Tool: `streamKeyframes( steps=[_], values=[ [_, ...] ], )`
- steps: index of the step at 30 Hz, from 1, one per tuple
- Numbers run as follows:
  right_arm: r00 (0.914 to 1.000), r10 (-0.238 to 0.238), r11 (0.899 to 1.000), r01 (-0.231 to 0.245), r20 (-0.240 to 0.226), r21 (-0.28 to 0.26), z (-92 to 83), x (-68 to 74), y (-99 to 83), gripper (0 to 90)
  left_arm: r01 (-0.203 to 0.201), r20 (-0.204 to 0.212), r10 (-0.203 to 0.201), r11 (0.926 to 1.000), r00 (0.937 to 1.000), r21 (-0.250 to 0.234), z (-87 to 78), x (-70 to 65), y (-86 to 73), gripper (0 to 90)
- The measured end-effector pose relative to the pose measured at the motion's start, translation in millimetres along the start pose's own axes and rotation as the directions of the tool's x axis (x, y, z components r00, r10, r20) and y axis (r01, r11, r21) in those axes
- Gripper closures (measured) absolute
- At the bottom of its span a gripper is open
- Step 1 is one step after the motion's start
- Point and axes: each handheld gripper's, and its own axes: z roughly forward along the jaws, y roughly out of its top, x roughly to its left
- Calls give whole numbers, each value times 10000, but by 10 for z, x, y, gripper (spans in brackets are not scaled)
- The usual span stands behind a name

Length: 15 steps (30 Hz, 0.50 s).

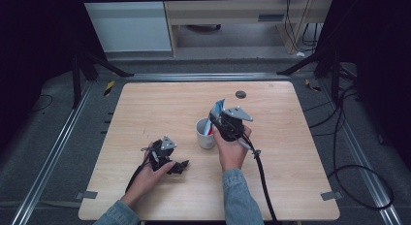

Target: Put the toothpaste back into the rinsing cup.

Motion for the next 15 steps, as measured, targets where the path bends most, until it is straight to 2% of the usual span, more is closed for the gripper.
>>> streamKeyframes(
  steps=[3, 6, 11, 15],
  values=[
    [9999, -111, 9999, 111, 97, -25, -15, 0, 11, 501, 2, -5, -2, 10000, 10000, 1, 0, 0, 1, 0],
    [9996, -147, 9999, 147, 229, 14, -31, 5, 18, 451, 8, -13, -8, 10000, 10000, 4, 1, -1, 1, 0],
    [9974, -466, 9989, 464, 544, 44, -70, 33, 41, 347, 18, -30, -18, 10000, 10000, 2, 3, -2, 3, 0],
    [9958, -420, 9988, 399, 808, 274, -95, 23, 69, 306, 18, -21, -18, 10000, 10000, 1, 3, -2, 3, 0]
  ],
)
